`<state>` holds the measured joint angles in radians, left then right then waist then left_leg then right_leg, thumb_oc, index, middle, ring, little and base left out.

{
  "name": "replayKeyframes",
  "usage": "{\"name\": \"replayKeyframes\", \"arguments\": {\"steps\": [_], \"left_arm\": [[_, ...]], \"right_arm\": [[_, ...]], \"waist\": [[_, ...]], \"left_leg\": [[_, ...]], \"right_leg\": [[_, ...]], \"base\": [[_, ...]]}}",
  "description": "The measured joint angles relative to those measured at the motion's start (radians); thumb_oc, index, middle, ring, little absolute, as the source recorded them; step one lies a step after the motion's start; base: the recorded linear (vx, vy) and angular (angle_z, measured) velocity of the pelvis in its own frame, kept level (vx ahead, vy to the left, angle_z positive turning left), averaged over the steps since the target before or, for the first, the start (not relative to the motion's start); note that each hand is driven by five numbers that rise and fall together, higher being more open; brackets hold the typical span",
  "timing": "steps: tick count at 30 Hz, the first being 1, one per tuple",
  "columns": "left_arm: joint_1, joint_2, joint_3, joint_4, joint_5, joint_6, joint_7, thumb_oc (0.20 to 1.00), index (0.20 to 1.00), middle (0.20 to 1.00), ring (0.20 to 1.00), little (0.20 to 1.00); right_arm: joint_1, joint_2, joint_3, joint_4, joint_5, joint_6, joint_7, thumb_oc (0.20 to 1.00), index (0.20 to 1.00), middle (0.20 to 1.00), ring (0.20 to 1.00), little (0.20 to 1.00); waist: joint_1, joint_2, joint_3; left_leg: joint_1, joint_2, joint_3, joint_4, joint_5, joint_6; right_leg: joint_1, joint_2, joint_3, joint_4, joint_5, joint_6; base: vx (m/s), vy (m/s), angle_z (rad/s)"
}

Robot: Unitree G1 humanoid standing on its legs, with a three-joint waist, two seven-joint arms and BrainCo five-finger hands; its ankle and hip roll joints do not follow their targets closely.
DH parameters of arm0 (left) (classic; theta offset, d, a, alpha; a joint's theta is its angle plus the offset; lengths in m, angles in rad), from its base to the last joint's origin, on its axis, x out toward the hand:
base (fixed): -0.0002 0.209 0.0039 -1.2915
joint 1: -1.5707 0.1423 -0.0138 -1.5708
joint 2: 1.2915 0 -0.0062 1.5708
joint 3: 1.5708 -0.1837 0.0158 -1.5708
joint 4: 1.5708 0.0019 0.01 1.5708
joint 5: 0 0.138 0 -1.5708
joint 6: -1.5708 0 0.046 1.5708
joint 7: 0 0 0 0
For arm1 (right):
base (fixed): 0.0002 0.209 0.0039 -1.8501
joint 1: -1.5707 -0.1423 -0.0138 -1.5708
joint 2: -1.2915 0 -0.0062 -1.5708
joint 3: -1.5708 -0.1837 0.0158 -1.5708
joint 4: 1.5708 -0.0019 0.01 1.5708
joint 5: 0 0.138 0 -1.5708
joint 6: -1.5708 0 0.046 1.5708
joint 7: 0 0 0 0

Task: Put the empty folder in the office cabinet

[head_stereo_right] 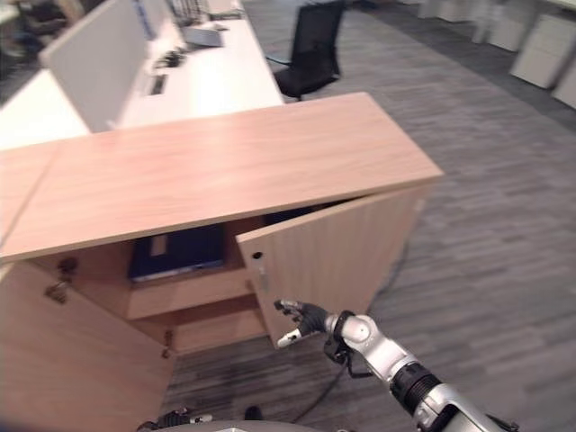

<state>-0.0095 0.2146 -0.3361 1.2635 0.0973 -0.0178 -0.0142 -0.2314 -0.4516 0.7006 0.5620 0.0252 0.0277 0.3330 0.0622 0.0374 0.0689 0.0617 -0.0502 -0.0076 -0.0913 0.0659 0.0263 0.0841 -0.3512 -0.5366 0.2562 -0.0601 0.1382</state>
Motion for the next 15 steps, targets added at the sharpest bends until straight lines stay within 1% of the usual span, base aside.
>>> {"name": "replayKeyframes", "arguments": {"steps": [1,2,3,4,5,6,7,8,9,11,13,14,15], "left_arm": [[-0.006,0.0,-0.014,0.0,0.0,0.002,0.003,1.0,1.0,1.0,1.0,1.0],[-0.033,0.01,-0.03,0.002,-0.001,0.009,0.006,1.0,1.0,1.0,1.0,1.0],[-0.046,0.022,-0.022,0.037,-0.006,0.007,0.007,1.0,1.0,1.0,1.0,1.0],[-0.049,0.022,-0.027,0.053,-0.011,0.01,0.01,1.0,1.0,1.0,1.0,1.0],[-0.056,0.022,-0.031,0.067,-0.012,0.011,0.015,1.0,1.0,1.0,1.0,1.0],[-0.053,0.024,-0.045,0.076,-0.012,0.012,0.021,1.0,1.0,1.0,1.0,1.0],[-0.061,0.021,-0.062,0.081,-0.012,0.014,0.026,1.0,1.0,1.0,1.0,1.0],[-0.041,0.012,-0.064,0.078,-0.017,0.012,0.028,1.0,1.0,1.0,1.0,1.0],[-0.024,0.014,-0.056,0.059,-0.038,0.011,0.028,1.0,1.0,1.0,1.0,1.0],[-0.013,0.017,-0.033,0.064,-0.071,0.008,0.026,1.0,1.0,1.0,1.0,1.0],[0.004,0.019,-0.014,0.067,-0.095,0.009,0.026,1.0,1.0,1.0,1.0,1.0],[0.013,0.02,-0.013,0.069,-0.117,0.008,0.026,1.0,1.0,1.0,1.0,1.0],[0.025,0.019,0.011,0.07,-0.154,0.009,0.023,1.0,1.0,1.0,1.0,1.0]], "right_arm": [[0.002,0.009,0.001,0.028,-0.02,-0.001,-0.006,1.0,1.0,1.0,1.0,1.0],[-0.013,0.085,-0.007,0.221,-0.088,-0.015,-0.043,1.0,1.0,1.0,1.0,1.0],[-0.041,0.186,-0.039,0.488,-0.143,-0.01,-0.091,1.0,1.0,1.0,1.0,1.0],[-0.041,0.222,-0.062,0.611,-0.163,0.0,-0.121,1.0,1.0,1.0,1.0,1.0],[-0.037,0.242,-0.086,0.688,-0.165,0.011,-0.145,1.0,1.0,1.0,1.0,1.0],[-0.021,0.246,-0.105,0.716,-0.163,0.027,-0.158,1.0,1.0,1.0,1.0,1.0],[0.007,0.258,-0.188,0.772,-0.161,0.024,-0.19,1.0,1.0,1.0,1.0,1.0],[0.003,0.25,-0.241,0.824,-0.143,0.036,-0.204,1.0,1.0,1.0,1.0,1.0],[0.016,0.24,-0.29,0.835,-0.114,0.042,-0.221,1.0,1.0,1.0,1.0,1.0],[0.046,0.234,-0.401,0.878,-0.032,0.041,-0.252,1.0,1.0,1.0,1.0,1.0],[0.077,0.235,-0.428,0.906,0.012,0.046,-0.262,1.0,1.0,1.0,1.0,1.0],[0.096,0.235,-0.43,0.906,0.038,0.046,-0.268,1.0,1.0,1.0,1.0,1.0],[0.123,0.237,-0.409,0.902,0.058,0.046,-0.274,1.0,1.0,1.0,1.0,1.0]], "waist": [[0.0,0.002,0.004],[-0.01,0.005,0.012],[-0.011,-0.015,0.018],[-0.011,-0.017,0.014],[-0.018,-0.022,0.01],[-0.023,-0.027,0.015],[-0.028,-0.026,0.007],[-0.023,-0.014,-0.017],[-0.014,-0.007,-0.036],[-0.011,-0.002,-0.049],[0.001,-0.009,-0.066],[0.005,-0.014,-0.07],[0.004,-0.025,-0.079]], "left_leg": [[0.002,0.0,-0.019,0.0,0.0,0.012],[-0.016,0.007,-0.097,0.003,0.016,0.021],[-0.025,0.005,-0.143,0.002,0.018,0.019],[-0.02,0.004,-0.169,0.002,0.017,0.017],[-0.022,0.006,-0.187,0.002,0.018,0.015],[-0.029,0.003,-0.204,0.001,0.02,0.008],[-0.027,0.001,-0.231,0.001,0.016,0.001],[-0.04,0.014,-0.253,0.0,0.01,0.002],[-0.053,0.026,-0.27,-0.003,0.008,0.005],[-0.056,0.052,-0.329,0.001,0.008,-0.001],[-0.06,0.066,-0.363,0.002,0.009,-0.003],[-0.064,0.07,-0.378,0.007,0.016,-0.014],[-0.079,0.072,-0.402,0.013,0.036,-0.045]], "right_leg": [[-0.021,-0.015,0.015,0.059,-0.003,0.0],[-0.093,0.032,0.191,0.11,-0.09,-0.03],[-0.148,0.161,0.486,0.03,-0.108,-0.002],[-0.167,0.216,0.582,-0.001,-0.109,-0.004],[-0.188,0.249,0.621,-0.015,-0.105,-0.01],[-0.195,0.265,0.615,-0.032,-0.083,-0.027],[-0.194,0.259,0.573,-0.027,-0.067,-0.052],[-0.18,0.265,0.539,-0.057,-0.065,-0.049],[-0.172,0.281,0.516,-0.088,-0.053,-0.055],[-0.093,0.303,0.444,-0.199,-0.01,-0.078],[-0.051,0.323,0.406,-0.265,0.01,-0.096],[-0.031,0.338,0.384,-0.294,0.018,-0.104],[-0.006,0.347,0.336,-0.352,0.033,-0.116]], "base": [[-0.04,-0.056,1.42],[0.0,-0.11,1.52],[0.05,-0.118,1.45],[0.05,-0.185,0.94],[0.04,-0.115,0.71],[0.08,-0.215,0.95],[0.05,-0.18,0.89],[0.07,-0.254,0.77],[0.06,-0.218,0.68],[0.05,-0.236,0.87],[0.03,-0.246,0.65],[0.01,-0.152,0.89],[0.02,-0.268,0.98]]}}
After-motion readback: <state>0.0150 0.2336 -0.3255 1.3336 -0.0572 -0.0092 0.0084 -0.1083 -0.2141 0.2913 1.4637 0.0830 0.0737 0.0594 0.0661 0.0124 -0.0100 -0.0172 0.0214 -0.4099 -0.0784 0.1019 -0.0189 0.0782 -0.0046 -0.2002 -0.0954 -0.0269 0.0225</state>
